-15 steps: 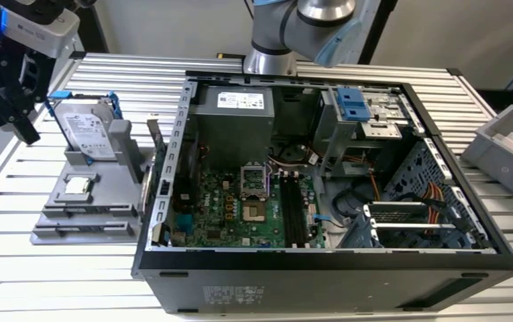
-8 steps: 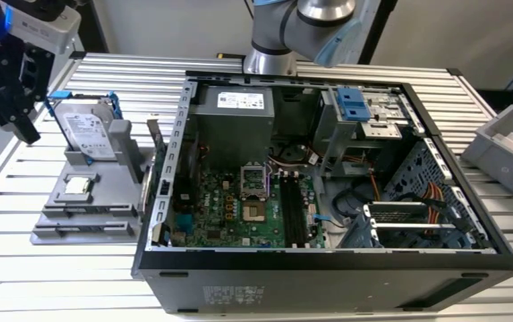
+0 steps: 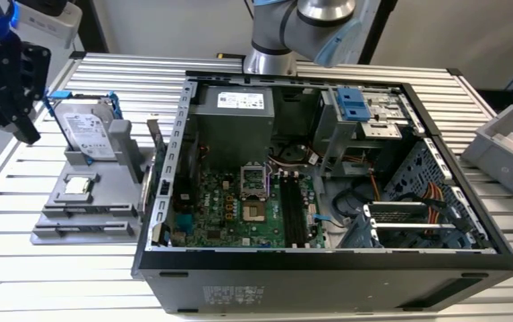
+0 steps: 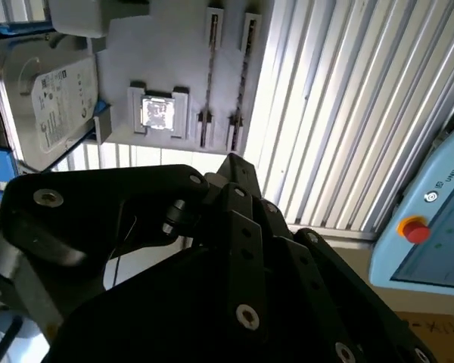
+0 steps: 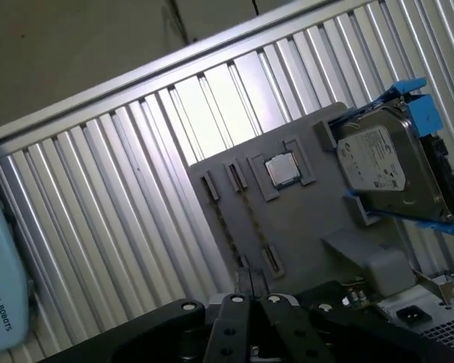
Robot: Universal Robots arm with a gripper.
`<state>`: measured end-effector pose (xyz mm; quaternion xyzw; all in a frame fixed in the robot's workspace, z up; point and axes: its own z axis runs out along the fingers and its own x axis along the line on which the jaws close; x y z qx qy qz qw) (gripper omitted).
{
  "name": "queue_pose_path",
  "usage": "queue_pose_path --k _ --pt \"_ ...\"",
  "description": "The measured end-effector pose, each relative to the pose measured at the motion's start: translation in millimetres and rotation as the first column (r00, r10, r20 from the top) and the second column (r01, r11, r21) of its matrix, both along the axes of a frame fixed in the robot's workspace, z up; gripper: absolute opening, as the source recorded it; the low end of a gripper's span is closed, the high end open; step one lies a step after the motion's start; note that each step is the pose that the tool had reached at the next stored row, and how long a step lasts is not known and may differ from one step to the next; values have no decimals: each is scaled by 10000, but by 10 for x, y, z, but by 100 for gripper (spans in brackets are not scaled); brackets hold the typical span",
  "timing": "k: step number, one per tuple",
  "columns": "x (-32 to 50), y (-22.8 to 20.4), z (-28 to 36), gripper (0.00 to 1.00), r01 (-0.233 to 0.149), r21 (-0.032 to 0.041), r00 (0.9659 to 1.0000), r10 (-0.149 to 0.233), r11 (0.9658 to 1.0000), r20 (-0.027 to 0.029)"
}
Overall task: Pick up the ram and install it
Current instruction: 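Pick up the ram and move it above insertion slot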
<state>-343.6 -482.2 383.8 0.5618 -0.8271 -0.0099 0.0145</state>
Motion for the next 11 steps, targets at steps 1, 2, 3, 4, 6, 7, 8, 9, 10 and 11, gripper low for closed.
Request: queue_pose_path --k 1,2,3,4,6,7,8,9,10,11 --pt "0 0 0 0 -169 0 9999 169 9999 0" --pt "0 0 0 0 -350 0 9994 350 9994 0" --pt "0 0 0 0 -511 -1 9987 511 9987 -1" --pt "0 0 0 0 -708 0 9975 708 9975 0" --pt "0 0 0 0 -1049 -2 9945 1049 9945 6" --pt "0 0 -1 0 -1214 -2 9926 1214 9926 19" --pt "0 0 0 0 -1365 -5 9906 1365 9906 35" --pt "0 0 0 0 -1523 -8 9883 1523 9883 54" --pt "0 0 1 0 -1671 -12 9859 1671 9859 72" --pt "1 0 0 0 -1813 -14 9834 1813 9834 91"
